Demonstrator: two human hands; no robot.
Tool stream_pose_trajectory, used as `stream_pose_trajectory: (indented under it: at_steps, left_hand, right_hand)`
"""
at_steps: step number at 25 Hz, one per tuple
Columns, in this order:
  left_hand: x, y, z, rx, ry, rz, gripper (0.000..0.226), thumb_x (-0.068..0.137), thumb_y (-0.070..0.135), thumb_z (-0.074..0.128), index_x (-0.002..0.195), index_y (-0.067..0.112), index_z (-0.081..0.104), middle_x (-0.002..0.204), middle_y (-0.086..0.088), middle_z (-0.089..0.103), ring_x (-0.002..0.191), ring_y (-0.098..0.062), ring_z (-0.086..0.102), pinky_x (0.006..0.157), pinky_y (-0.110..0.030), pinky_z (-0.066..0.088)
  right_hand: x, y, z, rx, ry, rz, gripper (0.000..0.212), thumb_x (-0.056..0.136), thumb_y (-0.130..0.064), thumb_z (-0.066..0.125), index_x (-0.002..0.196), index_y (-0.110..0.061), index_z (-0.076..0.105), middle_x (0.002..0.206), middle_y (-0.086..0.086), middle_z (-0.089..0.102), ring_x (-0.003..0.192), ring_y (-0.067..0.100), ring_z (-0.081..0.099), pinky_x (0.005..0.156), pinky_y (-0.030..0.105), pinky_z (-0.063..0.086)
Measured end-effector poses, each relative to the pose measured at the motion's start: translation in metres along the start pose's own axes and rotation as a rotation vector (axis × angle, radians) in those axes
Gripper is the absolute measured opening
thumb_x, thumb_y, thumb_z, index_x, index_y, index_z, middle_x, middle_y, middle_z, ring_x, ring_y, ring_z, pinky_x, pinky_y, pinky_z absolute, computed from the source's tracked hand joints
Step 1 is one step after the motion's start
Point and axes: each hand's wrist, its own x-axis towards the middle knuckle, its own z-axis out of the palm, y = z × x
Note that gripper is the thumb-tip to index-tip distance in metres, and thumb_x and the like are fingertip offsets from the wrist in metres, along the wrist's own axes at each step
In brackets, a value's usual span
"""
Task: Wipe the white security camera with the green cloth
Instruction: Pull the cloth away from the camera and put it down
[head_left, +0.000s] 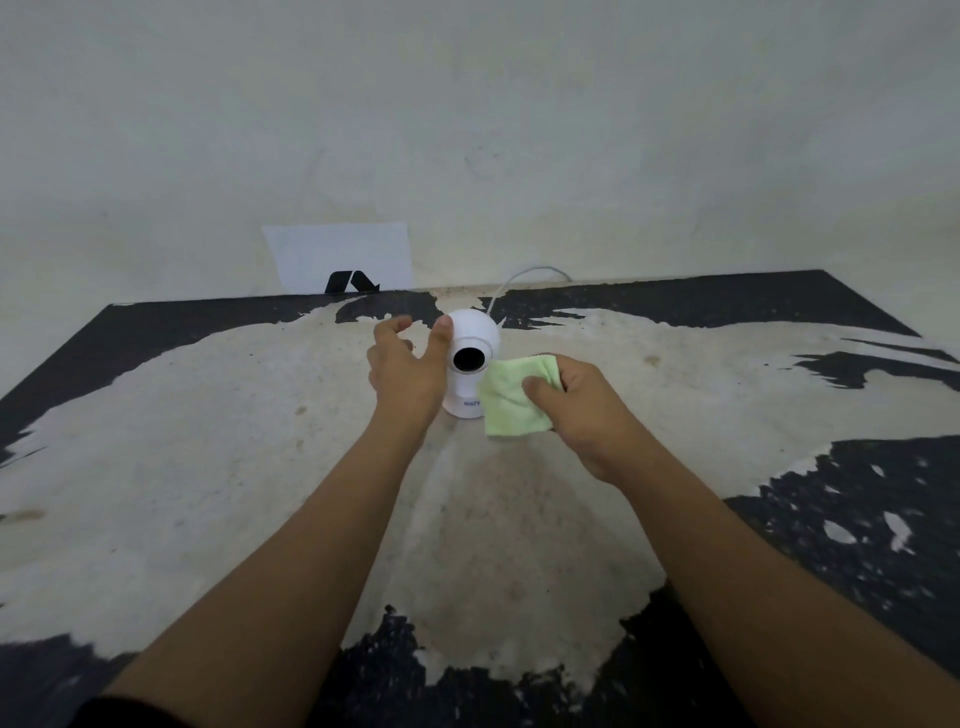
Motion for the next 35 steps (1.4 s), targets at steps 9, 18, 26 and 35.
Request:
stream_pose_trajectory:
  at_steps: [9,18,26,35]
  left_hand:
    - [-0.087,0.015,-0.020,0.190,-0.434,0.516,0.017,0.083,0.028,0.066,0.097,0.037,0.062,0.099,0.017,0.063,0.094,-0.001,0.055,0.076,-0.013,0.038]
    - [-0.110,0.017,-0.025,0.205,-0.474,0.608,0.018,0.085,0.015,0.063,0.089,0.033,0.062,0.086,0.012,0.065,0.079,-0.007,0.059,0.069,-0.016,0.048]
    - [-0.110,0.026,-0.022,0.382,-0.539,0.624,0.009,0.086,0.017,0.061,0.087,0.025,0.065,0.077,0.011,0.061,0.069,0.006,0.053,0.063,-0.007,0.040]
    - [-0.101,0.047,-0.016,0.215,-0.399,0.507,0.012,0.086,0.015,0.057,0.080,0.024,0.062,0.085,0.007,0.066,0.079,-0.010,0.060,0.072,-0.025,0.047]
  right_hand:
    - [-0.066,-0.026,-0.022,-0.129,-0.090,-0.116,0.030,0.082,-0.028,0.072,0.105,-0.023,0.055,0.085,0.012,0.074,0.083,0.030,0.070,0.078,0.048,0.055]
    - [-0.100,-0.030,-0.033,-0.244,-0.095,-0.194,0.038,0.085,-0.024,0.067,0.105,-0.043,0.042,0.084,0.011,0.072,0.077,0.034,0.068,0.071,0.052,0.055]
    - [-0.096,-0.026,-0.039,-0.360,-0.052,-0.265,0.015,0.085,-0.027,0.066,0.083,-0.040,0.059,0.088,-0.005,0.068,0.085,0.012,0.062,0.073,0.031,0.049]
    - [-0.094,-0.012,-0.067,-0.459,-0.115,-0.079,0.012,0.077,-0.027,0.077,0.082,-0.024,0.067,0.073,-0.006,0.062,0.063,0.005,0.052,0.062,0.025,0.046]
